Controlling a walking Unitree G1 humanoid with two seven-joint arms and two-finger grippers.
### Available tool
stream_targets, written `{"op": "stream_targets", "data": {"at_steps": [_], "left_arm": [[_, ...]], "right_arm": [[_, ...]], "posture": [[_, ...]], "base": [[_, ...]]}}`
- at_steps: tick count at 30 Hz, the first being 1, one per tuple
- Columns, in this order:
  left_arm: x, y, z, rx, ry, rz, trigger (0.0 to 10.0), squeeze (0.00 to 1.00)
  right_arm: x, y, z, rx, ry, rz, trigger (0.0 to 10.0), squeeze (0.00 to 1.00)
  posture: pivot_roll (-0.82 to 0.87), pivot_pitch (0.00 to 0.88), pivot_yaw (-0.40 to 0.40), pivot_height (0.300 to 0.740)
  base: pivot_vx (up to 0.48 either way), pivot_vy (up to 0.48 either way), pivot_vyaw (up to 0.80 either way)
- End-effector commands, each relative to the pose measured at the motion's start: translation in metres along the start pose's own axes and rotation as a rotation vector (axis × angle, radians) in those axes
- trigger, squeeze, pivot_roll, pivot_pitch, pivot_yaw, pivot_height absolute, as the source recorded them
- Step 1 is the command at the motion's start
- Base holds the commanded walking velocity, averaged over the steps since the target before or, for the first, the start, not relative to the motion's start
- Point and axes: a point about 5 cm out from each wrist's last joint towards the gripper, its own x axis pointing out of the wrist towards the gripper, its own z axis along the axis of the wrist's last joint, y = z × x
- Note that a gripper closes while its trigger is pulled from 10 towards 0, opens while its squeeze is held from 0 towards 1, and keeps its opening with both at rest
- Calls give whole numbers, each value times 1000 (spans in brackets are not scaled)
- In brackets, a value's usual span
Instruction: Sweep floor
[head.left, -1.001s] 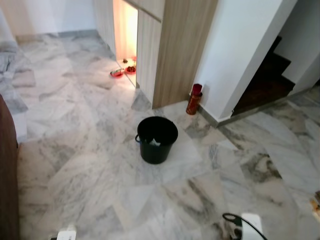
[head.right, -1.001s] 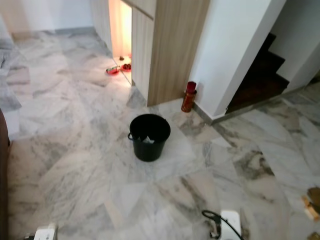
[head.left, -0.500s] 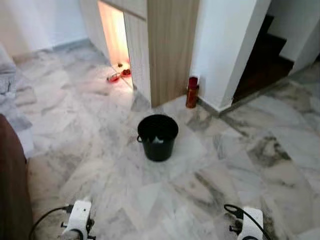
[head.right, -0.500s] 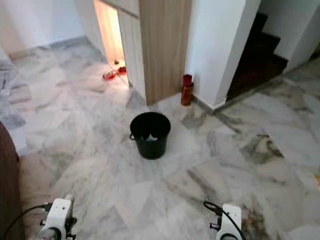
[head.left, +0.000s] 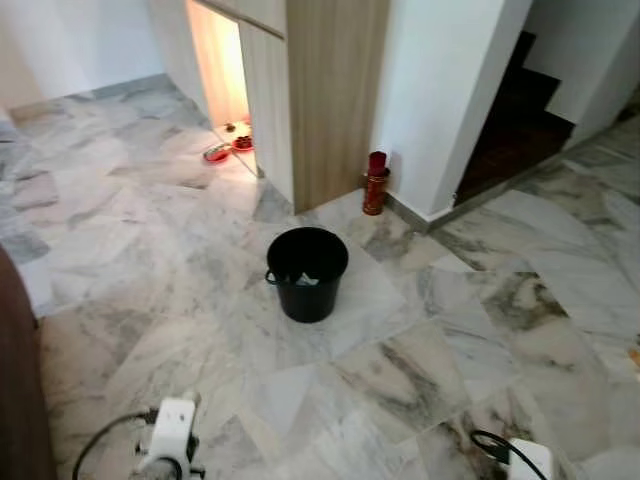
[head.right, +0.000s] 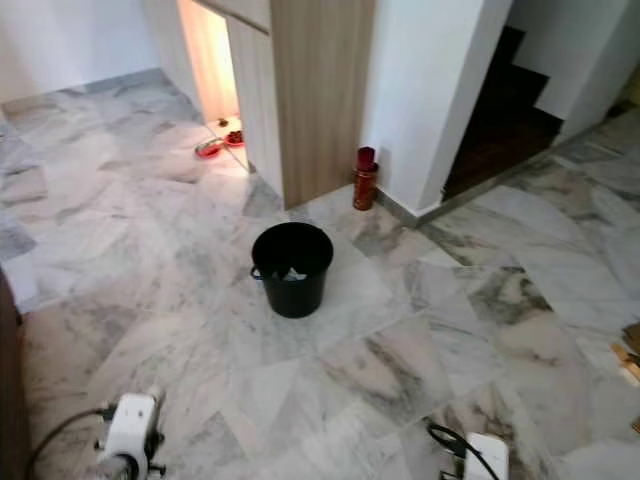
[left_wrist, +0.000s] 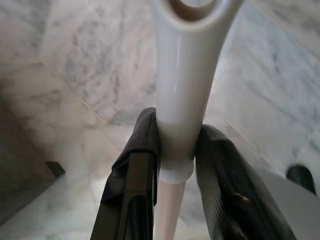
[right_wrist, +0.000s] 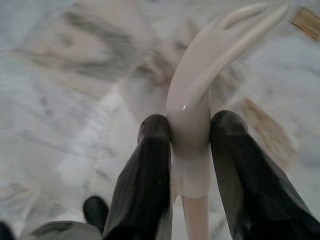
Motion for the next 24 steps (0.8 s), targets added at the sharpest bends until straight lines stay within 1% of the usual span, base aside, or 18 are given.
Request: {"op": "stream_targets", "data": {"at_steps": [1, 4, 6, 8, 9, 11, 12, 13, 14, 16, 17, 21, 22, 24], "left_arm": [[-1, -1, -3, 11, 18, -17, 10000, 0], [0, 3, -1, 31, 16, -25, 10000, 0], [1, 12, 4, 40, 11, -11, 10000, 0], [1, 20, 9, 29, -1, 13, 10000, 0], [2, 25, 14, 16, -10, 31, 10000, 0], [2, 30, 17, 18, -15, 42, 10000, 0], [2, 30, 17, 18, -15, 42, 10000, 0], [2, 32, 16, 28, -7, 45, 10000, 0], [2, 33, 16, 32, -4, 46, 10000, 0], [1, 34, 15, 39, -1, 50, 10000, 0], [2, 34, 16, 29, -5, 57, 10000, 0], [3, 29, 18, 21, -9, 57, 10000, 0], [4, 24, 20, 12, -16, 51, 10000, 0], [5, 20, 23, -7, -28, 58, 10000, 0]], "right_arm": [[-2, -7, -6, 9, 20, -13, 10000, 0], [-2, -9, -6, 28, 16, -23, 10000, 0], [-2, -6, -7, 48, 23, -22, 10000, 0], [-2, 3, -9, 53, 30, -5, 10000, 0], [-3, 11, -10, 53, 34, 13, 10000, 0], [-4, 23, -12, 51, 40, 36, 10000, 0], [-4, 23, -12, 51, 40, 36, 10000, 0], [-5, 29, -14, 59, 48, 42, 10000, 0], [-6, 31, -15, 63, 51, 44, 10000, 0], [-7, 34, -20, 65, 70, 47, 10000, 0], [-8, 34, -22, 70, 80, 48, 10000, 0], [-7, 30, -22, 69, 88, 42, 10000, 0], [-6, 26, -19, 50, 81, 41, 10000, 0], [-4, 21, -14, 51, 66, 34, 10000, 0]], "posture": [[-72, 0, 30, 740], [-84, 0, 54, 740], [-86, 0, 58, 740], [-89, 0, 52, 740], [-89, 0, 45, 740], [-94, 0, 39, 740], [-94, 0, 39, 740], [-86, 0, 42, 740], [-86, 0, 42, 740], [-87, 0, 38, 740], [-89, 0, 36, 740], [-73, 0, 13, 740], [-53, 0, 9, 740], [-38, 0, 9, 740]], "base": [[0, 0, -706], [0, 0, -706], [0, 0, -706], [0, 0, -706], [0, 0, -706], [0, 0, -706], [0, 0, -706], [0, 0, -706], [0, 0, -706], [0, 0, -709], [0, 0, -706], [0, 0, -706], [0, 0, -700], [0, 0, 0]]}}
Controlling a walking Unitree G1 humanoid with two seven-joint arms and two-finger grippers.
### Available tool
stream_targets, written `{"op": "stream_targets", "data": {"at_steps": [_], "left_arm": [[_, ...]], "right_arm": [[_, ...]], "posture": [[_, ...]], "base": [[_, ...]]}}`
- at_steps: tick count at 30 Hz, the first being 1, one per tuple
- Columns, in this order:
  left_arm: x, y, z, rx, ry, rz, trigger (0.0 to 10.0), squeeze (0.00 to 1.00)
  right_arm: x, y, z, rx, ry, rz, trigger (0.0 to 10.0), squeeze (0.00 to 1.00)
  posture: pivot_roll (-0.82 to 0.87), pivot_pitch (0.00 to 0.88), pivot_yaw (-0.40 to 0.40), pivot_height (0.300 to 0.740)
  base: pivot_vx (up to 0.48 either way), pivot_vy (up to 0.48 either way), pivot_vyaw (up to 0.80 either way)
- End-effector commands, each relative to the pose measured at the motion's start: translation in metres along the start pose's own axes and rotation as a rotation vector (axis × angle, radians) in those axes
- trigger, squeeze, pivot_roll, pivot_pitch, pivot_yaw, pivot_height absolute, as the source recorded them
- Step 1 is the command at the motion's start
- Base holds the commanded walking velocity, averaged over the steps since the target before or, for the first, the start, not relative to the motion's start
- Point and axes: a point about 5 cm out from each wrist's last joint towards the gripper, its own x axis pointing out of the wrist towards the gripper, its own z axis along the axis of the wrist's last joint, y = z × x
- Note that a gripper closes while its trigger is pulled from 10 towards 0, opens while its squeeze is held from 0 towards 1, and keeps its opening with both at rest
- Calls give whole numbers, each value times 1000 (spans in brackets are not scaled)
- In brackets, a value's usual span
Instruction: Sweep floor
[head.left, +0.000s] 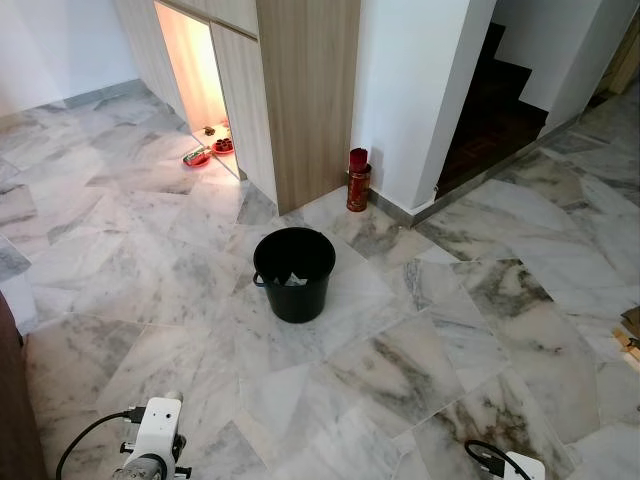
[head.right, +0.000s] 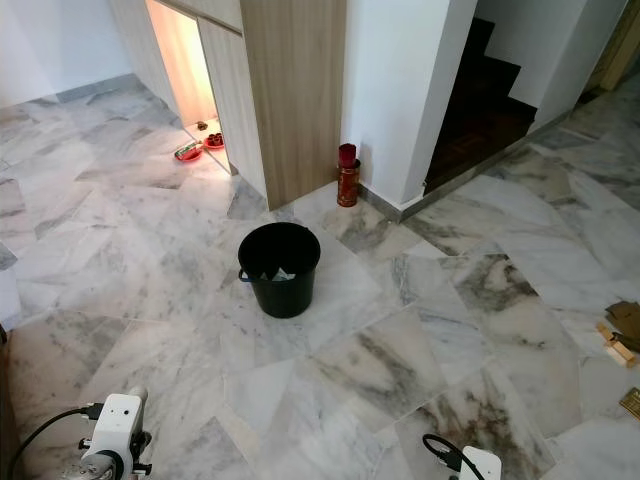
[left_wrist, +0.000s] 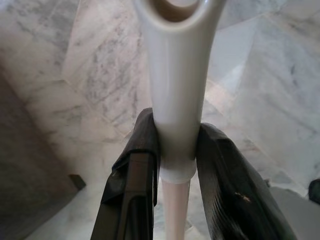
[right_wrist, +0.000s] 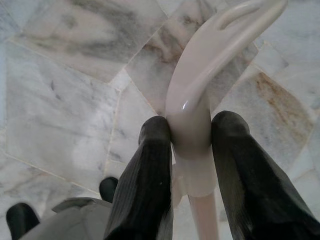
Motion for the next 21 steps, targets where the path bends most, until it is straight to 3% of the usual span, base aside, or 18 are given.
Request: {"op": "stream_targets", "data": {"at_steps": [1, 9, 16, 21], "left_arm": [[1, -2, 0, -20, 9, 11, 10000, 0], [-3, 4, -11, -8, 42, 17, 10000, 0], [-4, 4, -16, 17, 52, 21, 10000, 0], [-6, 5, -24, 26, 72, 36, 10000, 0]], "right_arm": [[1, -3, 3, 18, -7, 1, 10000, 0], [3, -2, 13, 53, -44, 11, 10000, 0], [0, 7, 1, 34, -6, 34, 10000, 0], [-2, 9, -6, 36, 18, 33, 10000, 0]], "posture": [[-30, 0, 9, 740], [-26, 0, 9, 740], [-14, 0, 4, 740], [-27, 0, 3, 740]], "base": [[0, 0, 0], [0, 0, 0], [0, 0, 0], [0, -301, -720]]}}
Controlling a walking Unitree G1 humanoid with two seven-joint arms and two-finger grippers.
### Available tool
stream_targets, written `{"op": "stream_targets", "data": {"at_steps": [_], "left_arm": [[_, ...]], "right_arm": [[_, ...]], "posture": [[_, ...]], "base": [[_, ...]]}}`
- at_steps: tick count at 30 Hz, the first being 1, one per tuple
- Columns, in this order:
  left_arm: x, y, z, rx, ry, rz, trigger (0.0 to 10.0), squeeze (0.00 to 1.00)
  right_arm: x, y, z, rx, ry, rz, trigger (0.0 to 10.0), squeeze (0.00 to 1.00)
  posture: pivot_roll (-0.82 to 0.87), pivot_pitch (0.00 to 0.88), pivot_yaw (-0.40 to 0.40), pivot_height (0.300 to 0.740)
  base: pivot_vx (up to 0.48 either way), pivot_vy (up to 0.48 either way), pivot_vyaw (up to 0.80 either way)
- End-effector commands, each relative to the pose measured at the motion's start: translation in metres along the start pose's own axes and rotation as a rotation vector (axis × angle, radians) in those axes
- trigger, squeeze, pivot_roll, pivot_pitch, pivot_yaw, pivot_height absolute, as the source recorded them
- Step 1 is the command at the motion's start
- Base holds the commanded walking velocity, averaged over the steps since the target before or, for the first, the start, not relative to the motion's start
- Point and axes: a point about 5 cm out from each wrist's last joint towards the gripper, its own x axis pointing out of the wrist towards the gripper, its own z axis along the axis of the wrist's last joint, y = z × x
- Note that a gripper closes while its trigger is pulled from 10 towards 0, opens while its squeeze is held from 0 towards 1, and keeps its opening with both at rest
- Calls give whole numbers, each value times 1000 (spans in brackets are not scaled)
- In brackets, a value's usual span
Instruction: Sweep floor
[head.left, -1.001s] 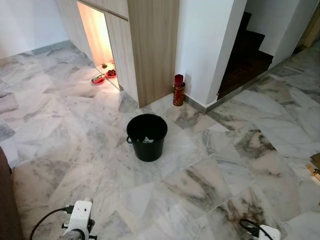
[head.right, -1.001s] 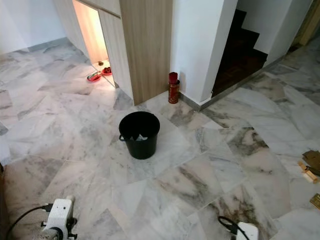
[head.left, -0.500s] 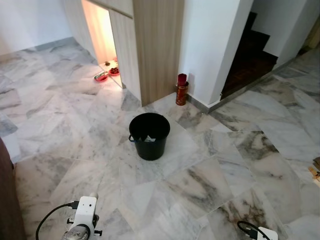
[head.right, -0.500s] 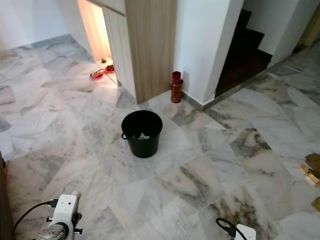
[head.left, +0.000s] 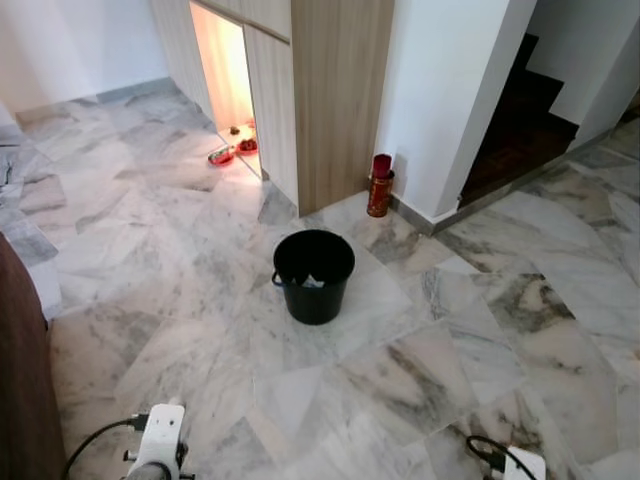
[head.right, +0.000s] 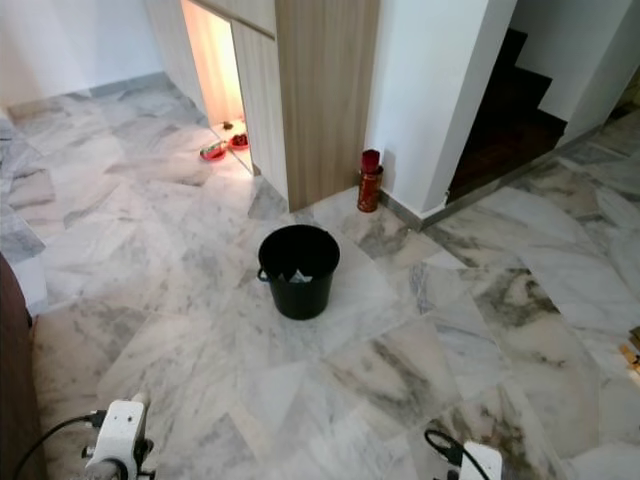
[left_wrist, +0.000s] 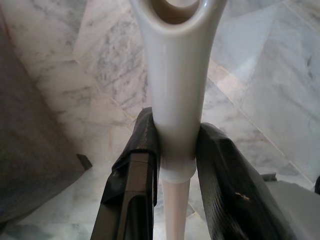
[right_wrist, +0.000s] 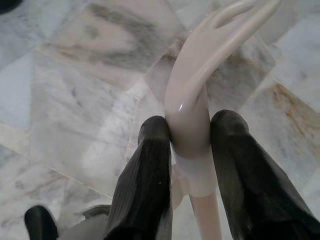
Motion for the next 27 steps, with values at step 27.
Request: {"op": "stream_targets", "data": {"at_steps": [27], "left_arm": [[2, -2, 3, 61, 16, -20, 10000, 0]], "right_arm": [[-2, 1, -7, 34, 24, -11, 10000, 0]], "posture": [[-44, 0, 27, 740]], "base": [[0, -87, -755]]}}
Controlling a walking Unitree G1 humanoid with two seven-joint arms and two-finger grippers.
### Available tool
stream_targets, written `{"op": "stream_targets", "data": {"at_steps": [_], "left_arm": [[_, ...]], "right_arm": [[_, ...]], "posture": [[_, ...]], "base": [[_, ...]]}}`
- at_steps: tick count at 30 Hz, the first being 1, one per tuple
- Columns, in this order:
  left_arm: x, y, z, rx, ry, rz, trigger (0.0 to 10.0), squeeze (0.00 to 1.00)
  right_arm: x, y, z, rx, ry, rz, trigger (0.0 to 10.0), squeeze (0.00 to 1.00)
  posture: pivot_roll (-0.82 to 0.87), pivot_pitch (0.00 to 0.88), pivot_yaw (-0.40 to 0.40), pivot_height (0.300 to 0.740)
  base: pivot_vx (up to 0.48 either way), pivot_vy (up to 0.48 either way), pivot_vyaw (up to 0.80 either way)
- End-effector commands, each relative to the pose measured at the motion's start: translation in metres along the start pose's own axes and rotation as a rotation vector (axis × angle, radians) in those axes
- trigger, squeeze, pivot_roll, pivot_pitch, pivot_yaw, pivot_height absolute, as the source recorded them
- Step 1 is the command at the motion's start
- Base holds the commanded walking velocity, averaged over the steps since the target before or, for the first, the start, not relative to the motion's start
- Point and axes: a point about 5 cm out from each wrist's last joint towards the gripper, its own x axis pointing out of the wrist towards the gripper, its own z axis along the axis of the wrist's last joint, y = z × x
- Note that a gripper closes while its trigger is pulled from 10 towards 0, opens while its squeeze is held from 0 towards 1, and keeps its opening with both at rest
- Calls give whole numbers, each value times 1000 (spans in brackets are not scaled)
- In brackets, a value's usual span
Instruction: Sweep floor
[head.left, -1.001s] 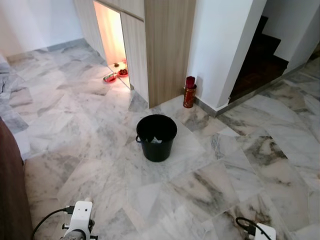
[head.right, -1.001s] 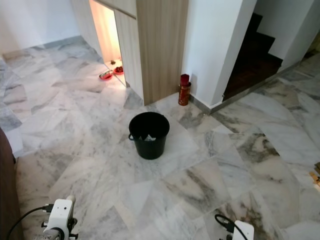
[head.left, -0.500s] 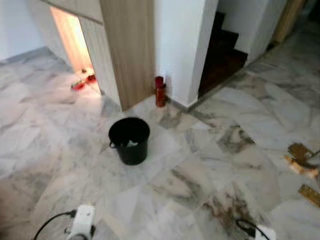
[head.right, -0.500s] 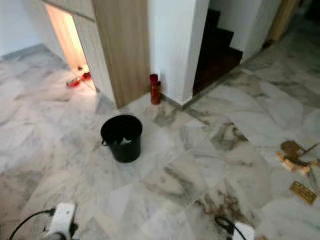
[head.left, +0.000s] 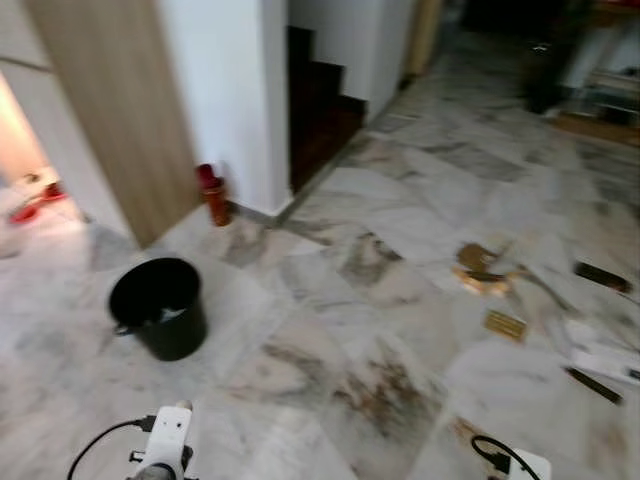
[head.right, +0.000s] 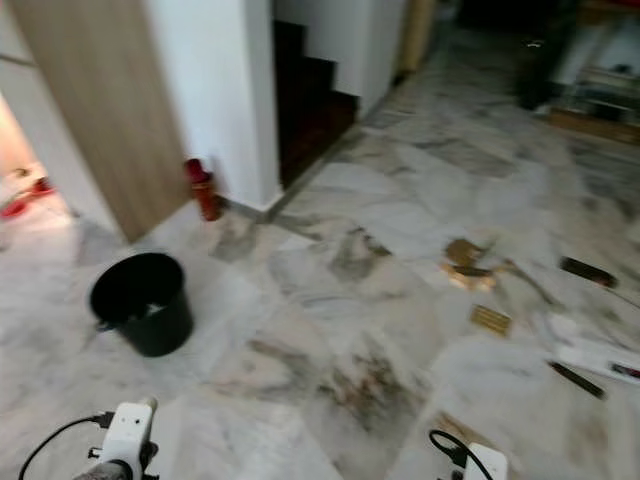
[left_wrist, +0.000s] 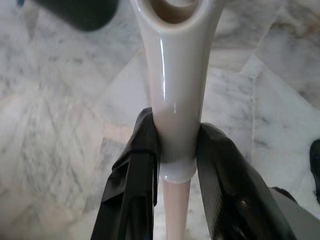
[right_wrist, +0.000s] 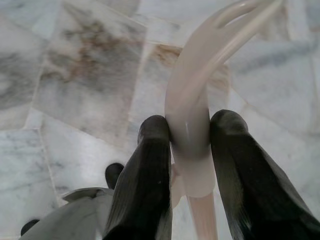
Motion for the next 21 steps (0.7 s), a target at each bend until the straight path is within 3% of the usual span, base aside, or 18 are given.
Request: {"op": "stream_targets", "data": {"at_steps": [1, 21], "left_arm": [[-1, 5, -2, 23, 14, 11, 10000, 0], [-1, 0, -5, 20, 21, 1, 10000, 0]], "right_arm": [[-1, 2, -6, 15, 28, 4, 10000, 0], [-3, 7, -11, 4, 42, 14, 10000, 0]], "posture": [[-45, 0, 28, 740], [-40, 0, 14, 740]], "base": [[0, 0, -756], [0, 0, -754]]}}
